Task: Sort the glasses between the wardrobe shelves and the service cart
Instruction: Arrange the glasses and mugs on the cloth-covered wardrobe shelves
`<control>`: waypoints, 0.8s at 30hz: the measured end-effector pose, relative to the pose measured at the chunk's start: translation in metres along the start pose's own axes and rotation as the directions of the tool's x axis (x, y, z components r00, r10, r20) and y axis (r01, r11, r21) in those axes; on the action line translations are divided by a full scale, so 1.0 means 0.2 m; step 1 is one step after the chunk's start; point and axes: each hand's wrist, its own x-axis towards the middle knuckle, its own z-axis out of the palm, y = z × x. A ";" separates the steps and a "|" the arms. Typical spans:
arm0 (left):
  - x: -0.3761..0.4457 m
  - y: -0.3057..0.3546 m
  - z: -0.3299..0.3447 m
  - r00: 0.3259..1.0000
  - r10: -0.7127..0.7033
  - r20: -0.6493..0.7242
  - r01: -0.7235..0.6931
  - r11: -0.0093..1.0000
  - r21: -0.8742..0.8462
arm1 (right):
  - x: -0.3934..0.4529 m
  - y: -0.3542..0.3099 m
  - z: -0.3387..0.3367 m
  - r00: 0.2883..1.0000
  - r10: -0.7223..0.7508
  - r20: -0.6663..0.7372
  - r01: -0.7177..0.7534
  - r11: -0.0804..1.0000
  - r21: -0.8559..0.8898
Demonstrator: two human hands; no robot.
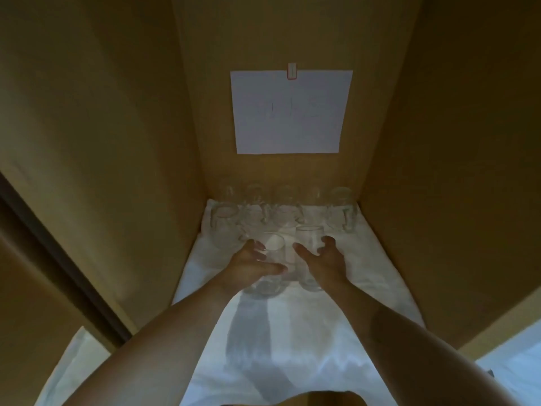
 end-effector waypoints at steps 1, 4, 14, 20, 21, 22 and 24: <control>0.00 0.00 -0.02 0.999 -0.018 0.048 0.019 1.000 -0.015 | 0.01 0.02 0.01 1.000 0.026 0.009 -0.026 0.999 -0.023; 0.01 -0.01 -0.07 0.964 -0.068 0.259 0.023 0.984 0.175 | 0.02 0.06 0.05 0.995 0.091 0.041 -0.087 0.992 -0.086; 0.15 -0.01 -0.12 0.951 -0.154 0.268 0.094 0.970 0.224 | 0.10 0.07 0.01 0.984 0.178 -0.025 -0.177 0.984 0.031; 0.19 0.03 -0.10 0.966 -0.136 0.220 0.112 0.987 0.118 | 0.21 0.04 -0.04 0.985 0.163 0.059 -0.165 0.985 0.046; 0.20 0.04 -0.09 0.970 -0.133 0.203 0.113 0.988 0.108 | 0.23 0.02 -0.04 0.984 0.159 0.076 -0.164 0.984 0.068; 0.21 0.06 -0.09 0.974 -0.126 0.186 0.106 0.988 0.116 | 0.24 0.01 -0.04 0.984 0.154 0.087 -0.162 0.982 0.095; 0.22 0.09 -0.09 0.978 -0.120 0.170 0.102 0.989 0.108 | 0.27 -0.01 -0.07 0.987 0.138 0.086 -0.149 0.980 0.135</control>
